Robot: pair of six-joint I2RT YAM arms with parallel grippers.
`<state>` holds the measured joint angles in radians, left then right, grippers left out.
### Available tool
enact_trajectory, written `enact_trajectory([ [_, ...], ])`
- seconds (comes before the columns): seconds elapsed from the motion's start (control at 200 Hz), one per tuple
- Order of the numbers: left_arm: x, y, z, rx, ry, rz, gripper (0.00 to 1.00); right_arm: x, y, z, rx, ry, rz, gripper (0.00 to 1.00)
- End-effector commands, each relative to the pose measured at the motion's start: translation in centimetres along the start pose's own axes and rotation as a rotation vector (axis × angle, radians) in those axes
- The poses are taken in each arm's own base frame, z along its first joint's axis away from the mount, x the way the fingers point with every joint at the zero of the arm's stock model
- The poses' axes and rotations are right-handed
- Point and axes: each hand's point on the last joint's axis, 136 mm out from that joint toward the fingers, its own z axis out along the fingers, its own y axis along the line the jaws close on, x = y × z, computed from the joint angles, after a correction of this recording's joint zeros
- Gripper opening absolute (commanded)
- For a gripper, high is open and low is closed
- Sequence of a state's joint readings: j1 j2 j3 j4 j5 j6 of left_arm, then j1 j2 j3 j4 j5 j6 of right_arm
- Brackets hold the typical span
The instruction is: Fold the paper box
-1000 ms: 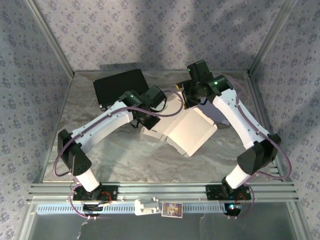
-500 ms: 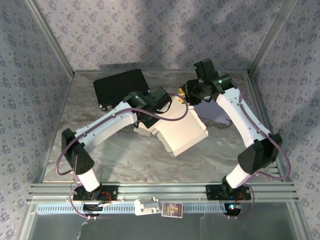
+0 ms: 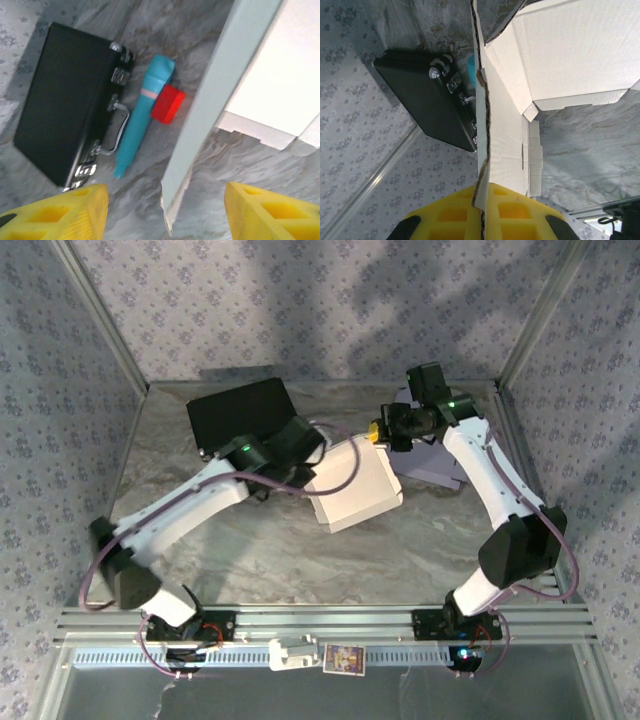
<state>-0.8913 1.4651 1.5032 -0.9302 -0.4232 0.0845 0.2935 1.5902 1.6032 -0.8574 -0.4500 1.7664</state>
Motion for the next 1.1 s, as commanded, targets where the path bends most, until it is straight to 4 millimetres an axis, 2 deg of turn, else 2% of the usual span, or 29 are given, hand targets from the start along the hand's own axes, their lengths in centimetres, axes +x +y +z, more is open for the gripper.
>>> enact_trajectory([
  [0.0, 0.6, -0.4, -1.4, 0.133, -0.152, -0.150, 0.65, 0.3, 0.3, -1.4, -0.033, 0.048, 0.047, 0.00],
  [0.045, 1.7, -0.2, -1.4, 0.141, -0.186, -0.191, 0.67, -0.1, 0.3, -1.5, -0.042, 0.052, 0.068, 0.00],
  [0.06, 2.6, -0.3, -1.1, 0.143, -0.175, -0.196, 0.68, -0.2, 0.3, -1.5, -0.044, 0.054, 0.077, 0.00],
  [0.125, 3.5, 0.1, -0.9, 0.128, -0.235, -0.242, 0.72, -0.7, 0.3, -1.5, -0.050, 0.060, 0.101, 0.00],
  [0.22, 5.2, 0.5, 0.5, 0.136, -0.258, -0.333, 0.72, -1.2, 0.0, -1.3, -0.043, 0.080, 0.128, 0.00],
  [0.365, 5.2, 0.2, 2.5, 0.199, -0.333, -0.425, 0.72, -1.8, -0.2, -1.1, -0.038, 0.085, 0.152, 0.00],
  [0.49, 6.0, 0.4, 4.9, 0.204, -0.354, -0.496, 0.72, -2.1, -0.4, -0.9, -0.033, 0.092, 0.165, 0.00],
  [0.585, 5.7, 0.8, 5.3, 0.265, -0.443, -0.576, 0.72, -2.2, -0.6, -0.7, -0.030, 0.097, 0.171, 0.00],
  [0.849, 5.6, 0.0, 7.3, 0.351, -0.486, -0.572, 0.70, -2.3, -0.6, -0.4, -0.023, 0.117, 0.174, 0.00],
  [0.954, 4.8, -0.3, 7.6, 0.383, -0.483, -0.549, 0.67, -2.4, -0.6, -0.5, -0.027, 0.121, 0.177, 0.00],
  [1.094, 4.6, -0.1, 8.6, 0.368, -0.468, -0.551, 0.60, -2.5, -0.6, -0.5, -0.026, 0.123, 0.182, 0.00],
])
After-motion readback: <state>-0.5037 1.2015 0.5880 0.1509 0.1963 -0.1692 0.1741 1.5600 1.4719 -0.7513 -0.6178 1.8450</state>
